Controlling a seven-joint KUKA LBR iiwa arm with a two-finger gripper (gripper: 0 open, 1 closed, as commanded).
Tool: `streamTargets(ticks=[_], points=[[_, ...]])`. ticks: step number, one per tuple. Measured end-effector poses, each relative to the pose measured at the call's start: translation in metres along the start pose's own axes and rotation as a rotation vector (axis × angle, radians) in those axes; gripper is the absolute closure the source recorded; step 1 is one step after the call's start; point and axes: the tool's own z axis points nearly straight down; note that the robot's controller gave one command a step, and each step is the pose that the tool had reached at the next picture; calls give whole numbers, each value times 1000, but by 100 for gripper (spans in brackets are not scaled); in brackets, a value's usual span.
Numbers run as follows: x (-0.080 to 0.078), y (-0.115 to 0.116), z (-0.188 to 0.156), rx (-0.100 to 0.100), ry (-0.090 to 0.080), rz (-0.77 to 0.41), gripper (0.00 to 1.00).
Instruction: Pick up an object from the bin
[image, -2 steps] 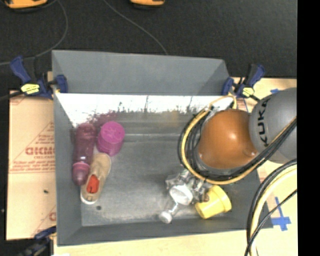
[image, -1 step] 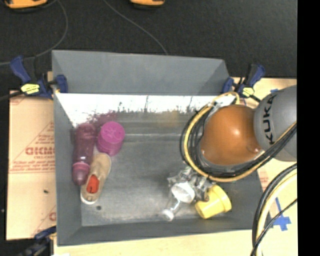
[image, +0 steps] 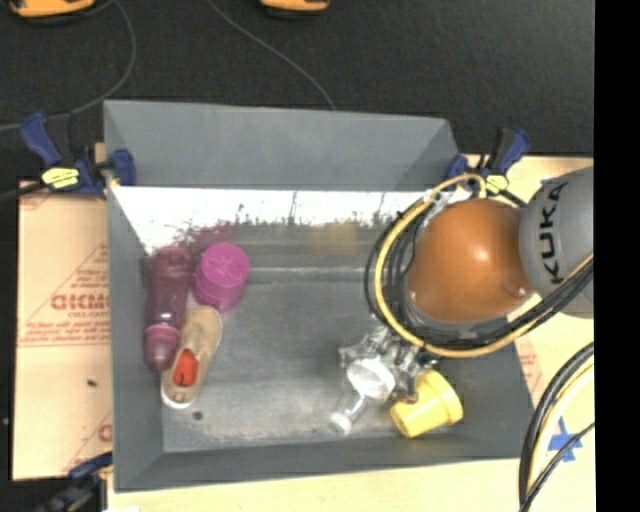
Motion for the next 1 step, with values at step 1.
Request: streamTargets(ticks=[1], points=[[-1,-2,-14,5,-3,1,100]])
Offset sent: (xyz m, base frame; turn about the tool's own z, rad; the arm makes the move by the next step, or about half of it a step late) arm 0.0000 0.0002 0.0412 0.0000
